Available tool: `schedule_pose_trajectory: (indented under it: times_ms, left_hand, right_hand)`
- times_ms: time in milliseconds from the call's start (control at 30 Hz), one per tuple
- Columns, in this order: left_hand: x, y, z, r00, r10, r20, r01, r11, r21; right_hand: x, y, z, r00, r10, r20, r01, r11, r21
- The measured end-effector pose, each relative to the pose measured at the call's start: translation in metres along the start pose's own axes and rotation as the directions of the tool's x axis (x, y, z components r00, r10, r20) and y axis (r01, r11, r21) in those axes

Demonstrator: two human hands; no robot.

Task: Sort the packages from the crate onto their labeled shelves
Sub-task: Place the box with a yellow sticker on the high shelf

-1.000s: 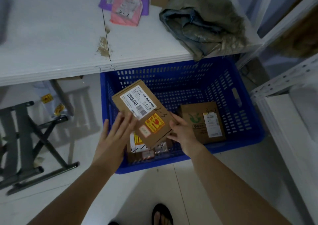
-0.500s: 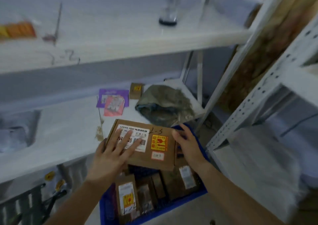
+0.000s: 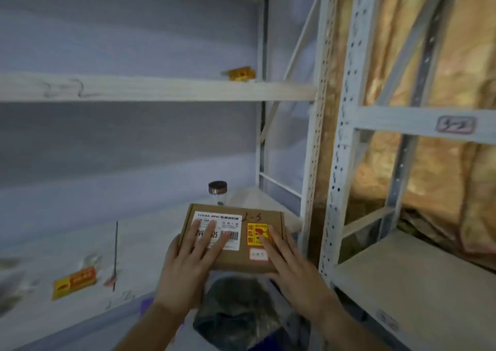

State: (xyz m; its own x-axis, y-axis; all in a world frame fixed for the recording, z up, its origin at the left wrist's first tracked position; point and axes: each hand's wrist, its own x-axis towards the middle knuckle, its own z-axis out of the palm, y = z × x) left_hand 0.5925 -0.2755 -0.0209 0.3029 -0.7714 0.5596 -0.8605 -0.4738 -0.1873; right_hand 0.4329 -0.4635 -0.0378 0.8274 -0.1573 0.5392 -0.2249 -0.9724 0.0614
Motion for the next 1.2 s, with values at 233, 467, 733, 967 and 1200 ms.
schedule_pose_trajectory:
  times_ms: [233,467,733,967,1200]
  left_hand:
    - [0.067,-0.007,-0.140,0.932,0.197,-0.305,-0.223,0.973,-0.055]
    - [0.092,-0.002,-0.226,0.787,0.355,-0.505,-0.367,0.927,0.081]
    - [0.116,0.062,-0.299,0.643,0.404,-0.650,-0.519,0.854,0.018]
    - [0.120,0.140,-0.330,0.496,0.399,-0.772,-0.631,0.776,-0.004]
    - [0.131,0.188,-0.352,0.402,0.396,-0.826,-0.665,0.746,0.034]
  right_hand:
    - [0.036,0.012,-0.174,0.962,-0.001,-0.273,-0.045,0.986,-0.163]
    - [0.016,0.000,-0.302,0.928,-0.057,-0.368,-0.070,0.944,-0.322]
    - [-0.052,-0.011,-0.419,0.947,0.041,-0.319,-0.223,0.796,-0.563]
    - [-0.127,-0.028,-0.500,0.940,0.124,-0.319,-0.330,0.575,-0.749]
    - [-0.168,-0.026,-0.547,0.958,0.099,-0.268,-0.283,0.470,-0.836]
